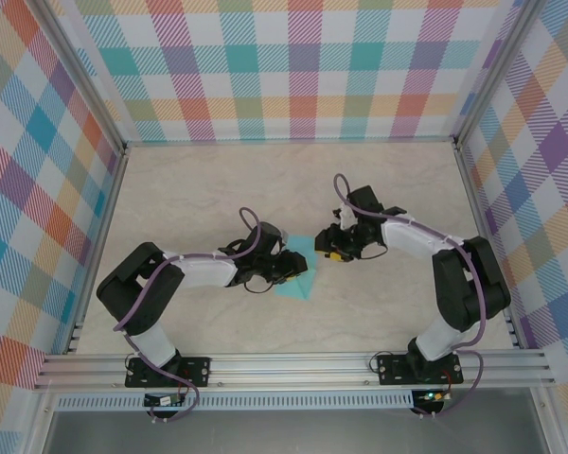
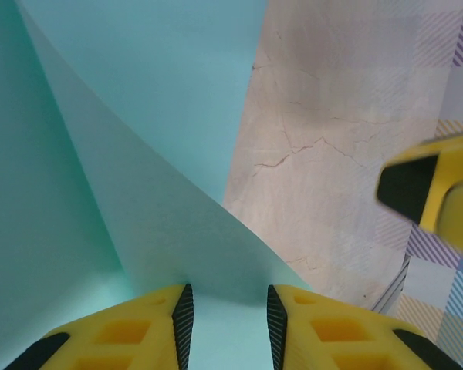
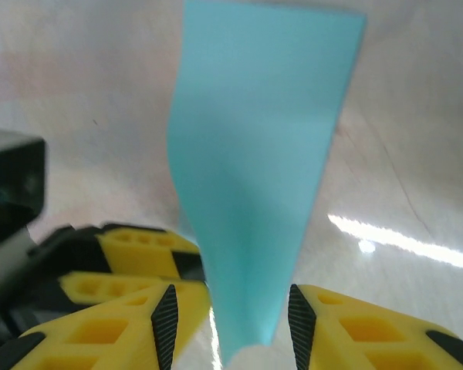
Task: Fold a paper plane with a square sheet of paper (pick it up from the middle)
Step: Fold the triangle a second time at the center of the table.
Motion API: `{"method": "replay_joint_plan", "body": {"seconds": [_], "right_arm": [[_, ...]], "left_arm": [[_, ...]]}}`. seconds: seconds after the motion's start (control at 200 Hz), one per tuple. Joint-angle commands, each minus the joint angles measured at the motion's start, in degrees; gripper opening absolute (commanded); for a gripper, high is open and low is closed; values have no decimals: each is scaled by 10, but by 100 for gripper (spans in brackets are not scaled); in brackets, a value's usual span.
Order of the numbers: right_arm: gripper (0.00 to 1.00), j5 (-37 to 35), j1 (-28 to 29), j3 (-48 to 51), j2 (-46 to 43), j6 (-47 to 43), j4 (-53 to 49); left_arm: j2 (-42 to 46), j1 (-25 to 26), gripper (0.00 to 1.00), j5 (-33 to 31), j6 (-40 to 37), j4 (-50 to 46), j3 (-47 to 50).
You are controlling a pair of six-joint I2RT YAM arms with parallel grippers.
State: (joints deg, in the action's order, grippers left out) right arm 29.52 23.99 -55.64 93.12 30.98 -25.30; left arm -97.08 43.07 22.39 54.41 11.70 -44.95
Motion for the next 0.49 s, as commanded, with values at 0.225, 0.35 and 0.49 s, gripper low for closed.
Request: {"method": "replay_joint_plan", "body": {"seconds": [0.225,0.35,0.49], "right_arm": [[45,92,9,43,-26,-62,-31],[46,92,25,35,-13,-64,-29],[39,92,36,24,5,-62,-20]], "left_arm": [[10,8,31,-11,-16,-20,5],[9,7,29,-10,-18,-23,1],[9,8,28,-10,-17,-24,-3]]}}
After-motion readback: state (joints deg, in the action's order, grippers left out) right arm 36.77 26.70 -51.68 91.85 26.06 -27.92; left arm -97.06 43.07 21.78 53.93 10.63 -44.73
